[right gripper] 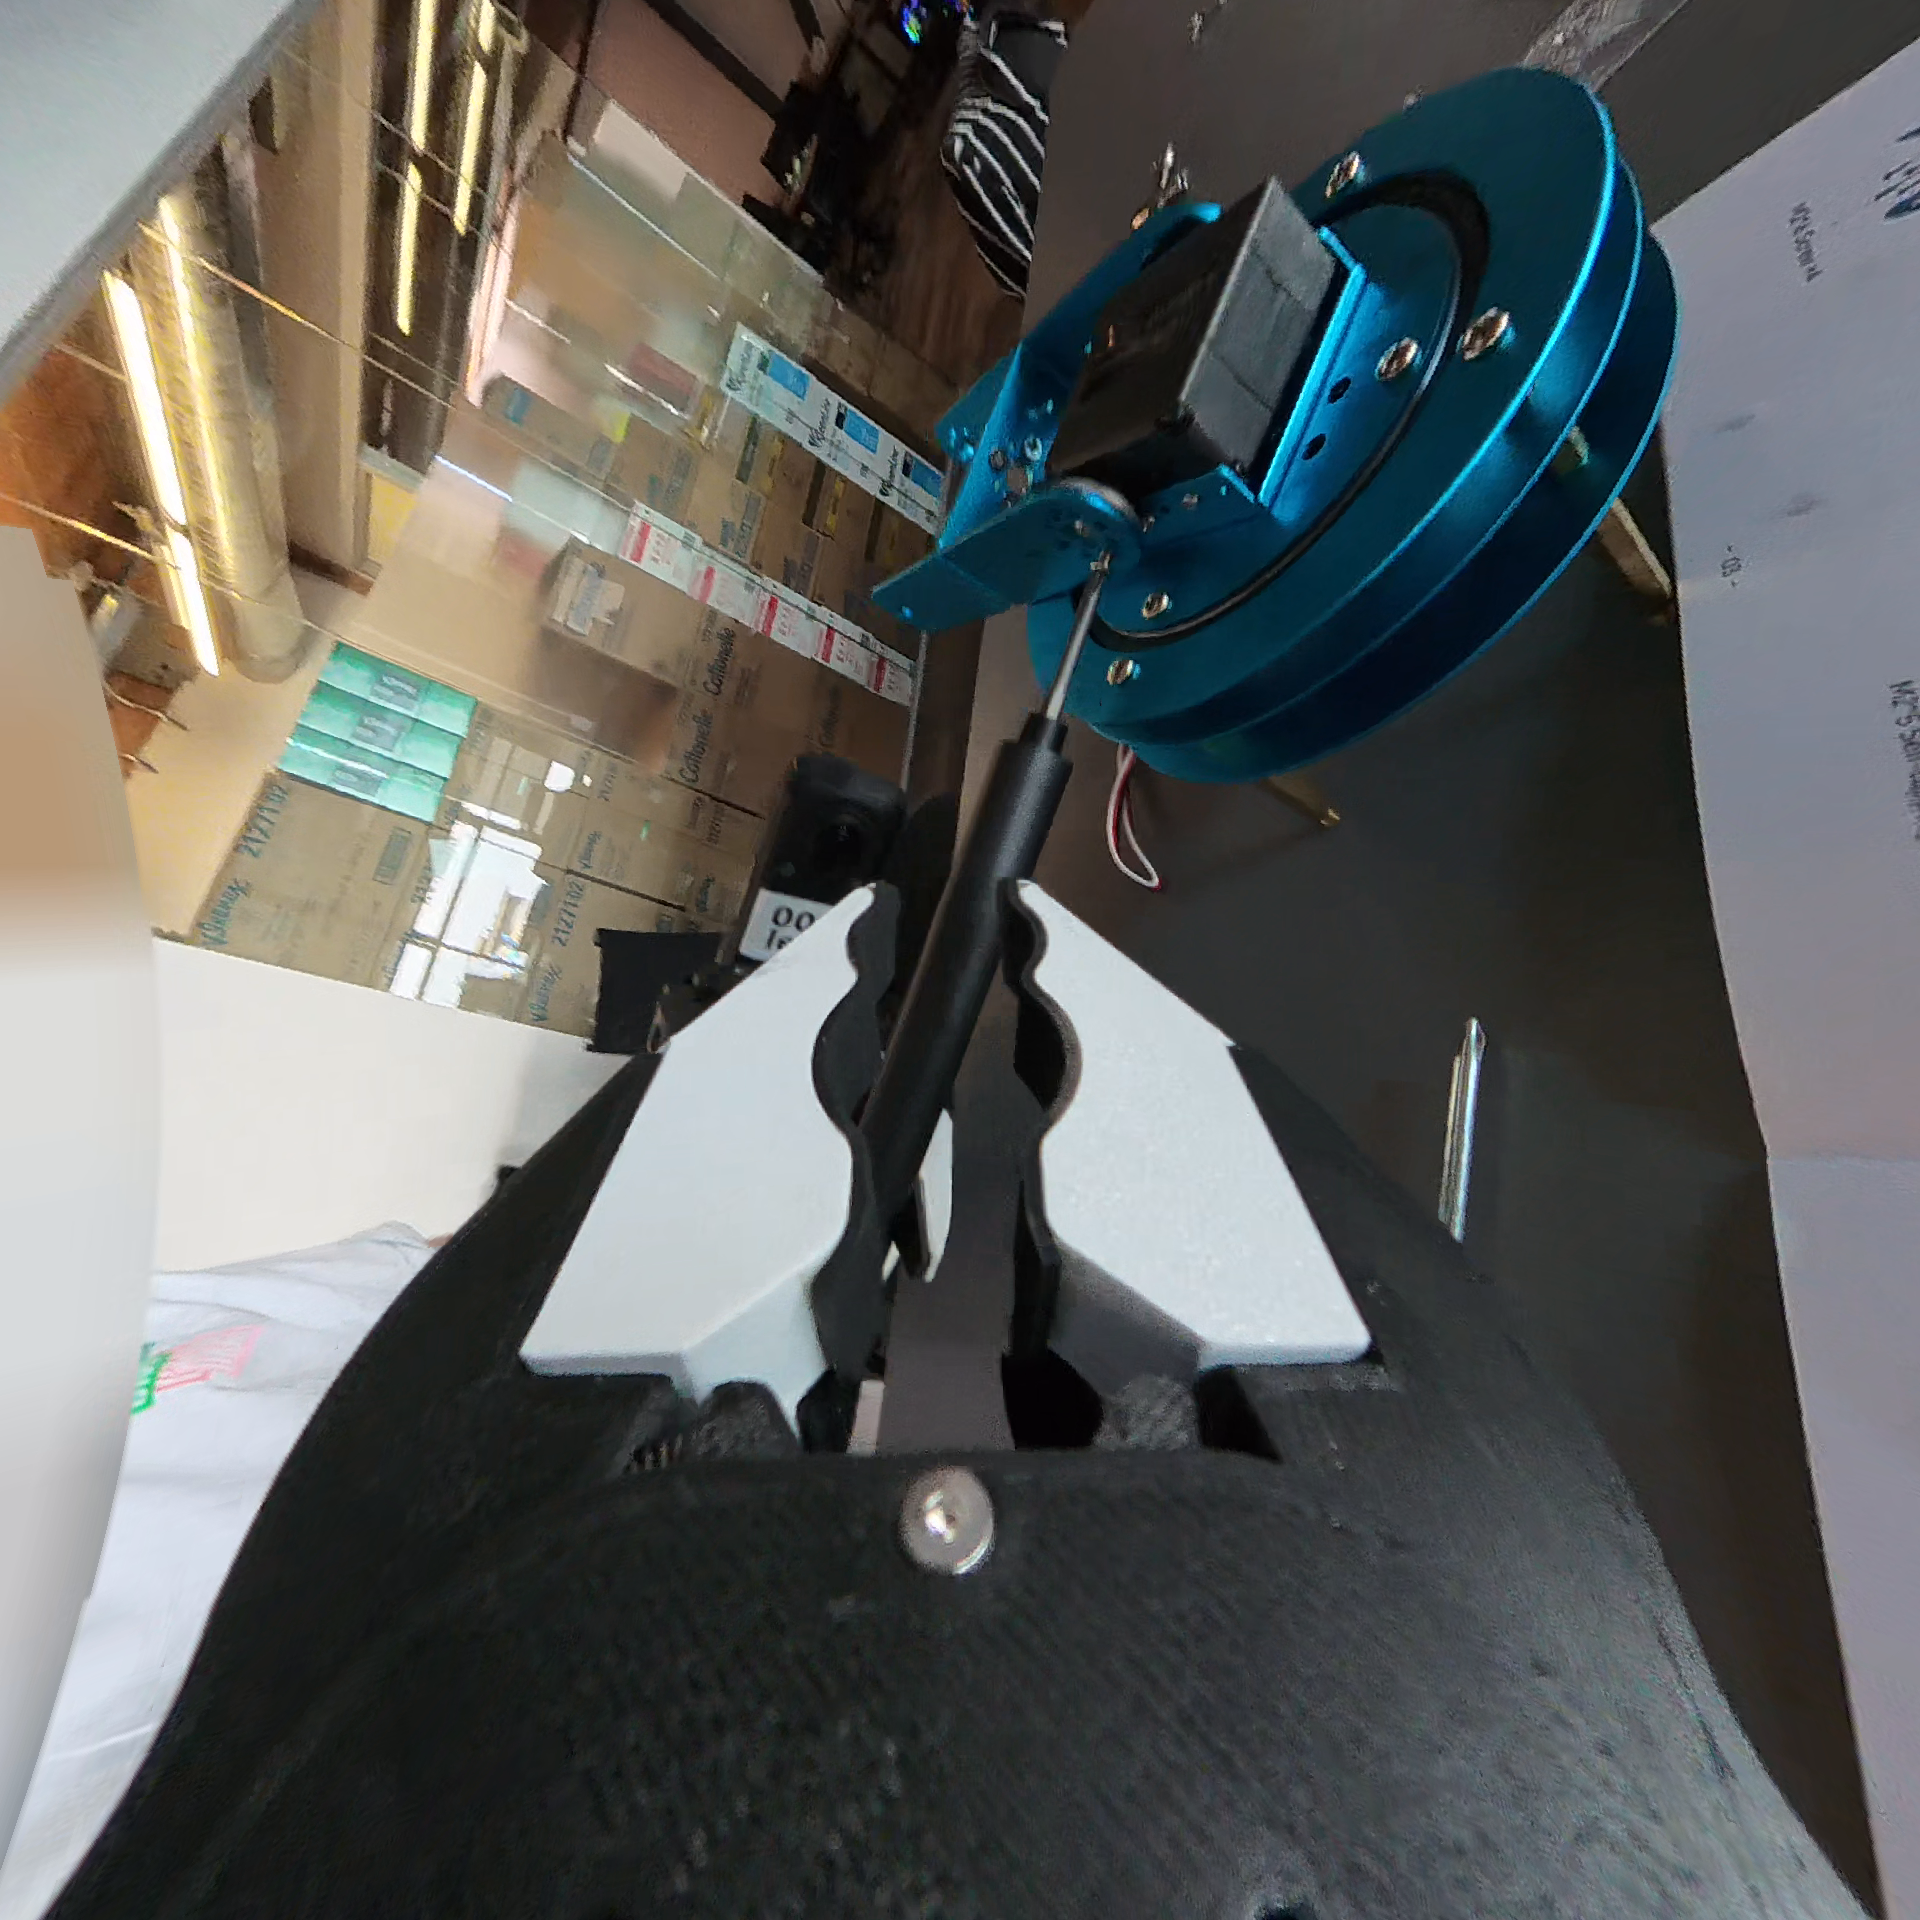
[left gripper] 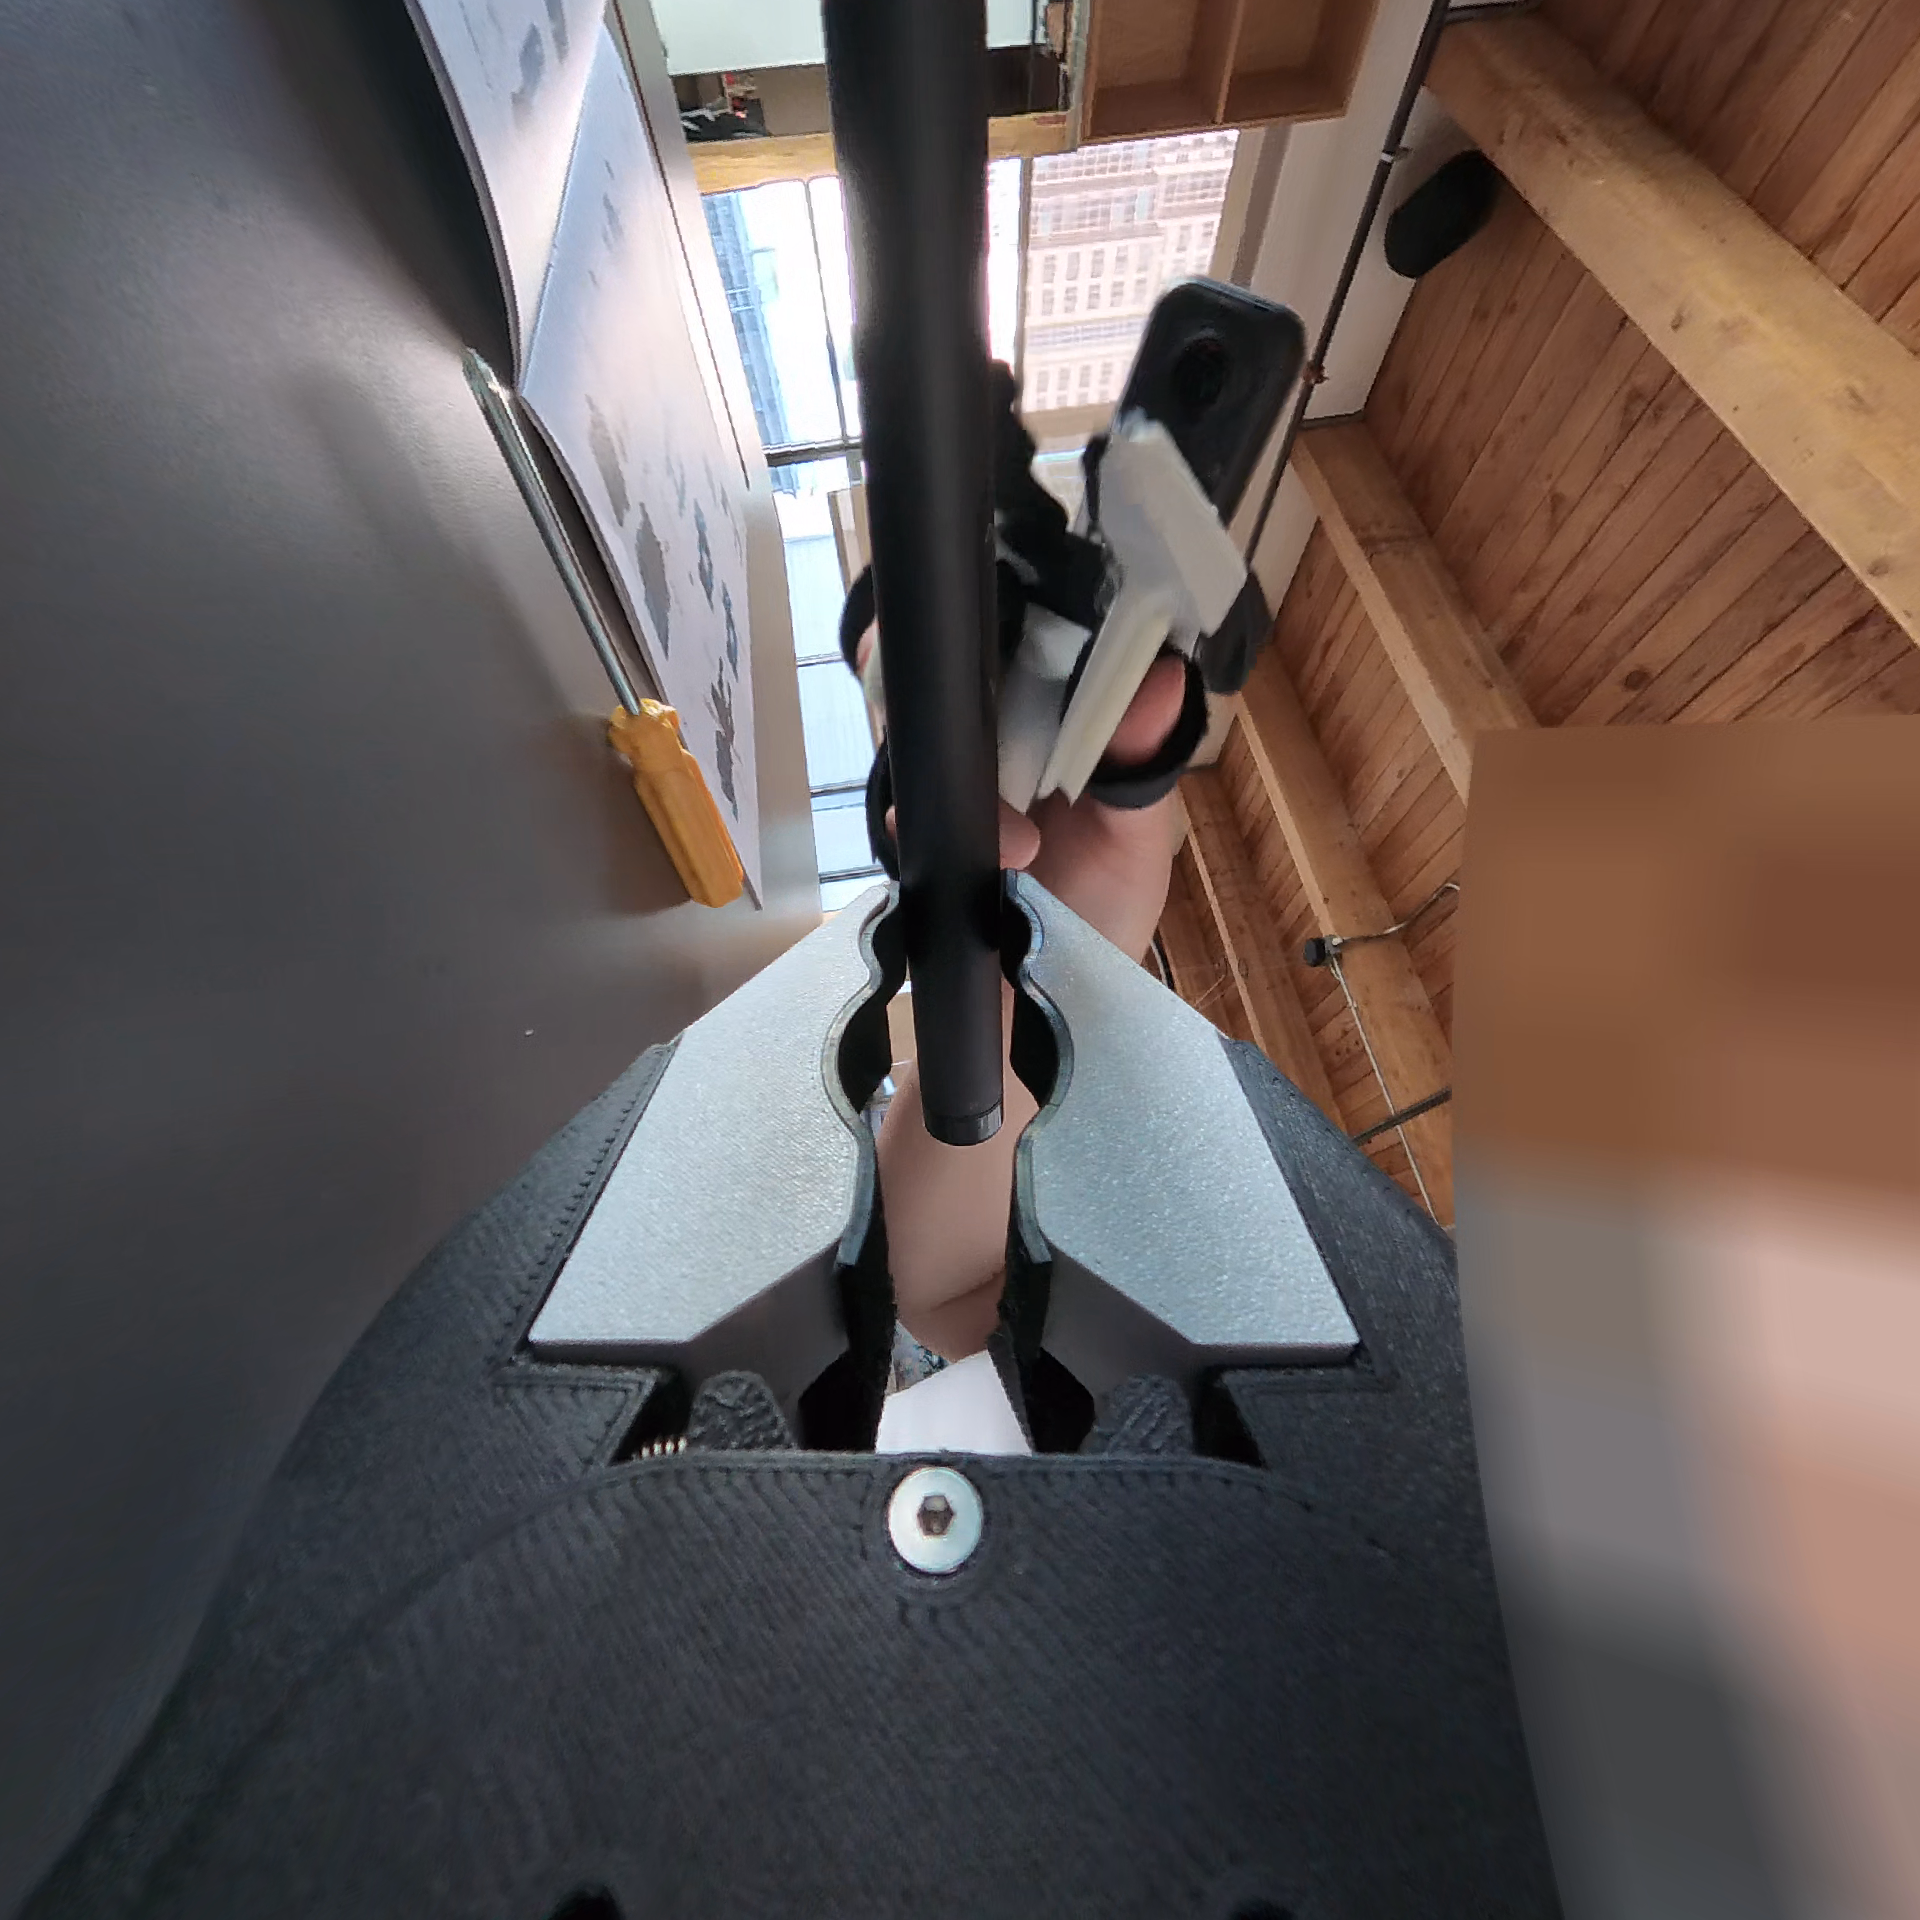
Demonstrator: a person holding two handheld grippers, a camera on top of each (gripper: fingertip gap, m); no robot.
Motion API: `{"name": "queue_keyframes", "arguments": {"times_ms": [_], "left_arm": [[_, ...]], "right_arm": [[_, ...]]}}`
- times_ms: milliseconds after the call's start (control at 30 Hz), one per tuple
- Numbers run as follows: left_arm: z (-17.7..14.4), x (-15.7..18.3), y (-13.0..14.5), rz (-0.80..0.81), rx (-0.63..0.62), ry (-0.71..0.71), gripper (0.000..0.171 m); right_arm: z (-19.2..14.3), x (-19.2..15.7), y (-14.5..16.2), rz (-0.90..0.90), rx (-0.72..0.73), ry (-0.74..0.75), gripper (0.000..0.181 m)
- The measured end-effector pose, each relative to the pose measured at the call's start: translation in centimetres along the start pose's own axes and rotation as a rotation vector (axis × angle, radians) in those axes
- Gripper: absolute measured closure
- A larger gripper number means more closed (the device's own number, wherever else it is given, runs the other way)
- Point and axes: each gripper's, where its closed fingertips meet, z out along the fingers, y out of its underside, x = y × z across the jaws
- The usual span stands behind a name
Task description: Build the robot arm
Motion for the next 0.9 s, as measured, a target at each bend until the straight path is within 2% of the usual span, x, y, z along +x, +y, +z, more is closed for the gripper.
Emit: {"name": "queue_keyframes", "arguments": {"times_ms": [67,167,267,333,433,633,900], "left_arm": [[0.0,0.1,0.0,-0.002,-0.001,-0.003,0.155],[0.1,0.1,0.0,0.002,-0.007,-0.017,0.155],[0.1,0.1,0.0,0.006,-0.011,-0.031,0.155],[0.1,0.1,0.0,0.007,-0.011,-0.035,0.155],[0.0,0.1,0.0,0.009,-0.011,-0.041,0.155],[0.0,0.4,-0.1,0.007,-0.012,-0.021,0.155],[-0.4,1.1,0.2,0.042,-0.027,0.033,0.153]], "right_arm": [[0.1,0.5,0.7,0.002,-0.019,0.031,0.153],[0.5,1.0,1.4,0.073,-0.044,-0.003,0.148],[1.0,0.5,1.8,0.134,-0.067,-0.066,0.149],[1.3,0.4,2.1,0.128,-0.089,-0.059,0.150],[1.6,0.0,1.9,0.125,-0.094,-0.069,0.162],[1.7,0.0,1.8,0.117,-0.128,-0.046,0.163],[1.7,-0.4,1.5,0.258,-0.049,-0.210,0.164]]}}
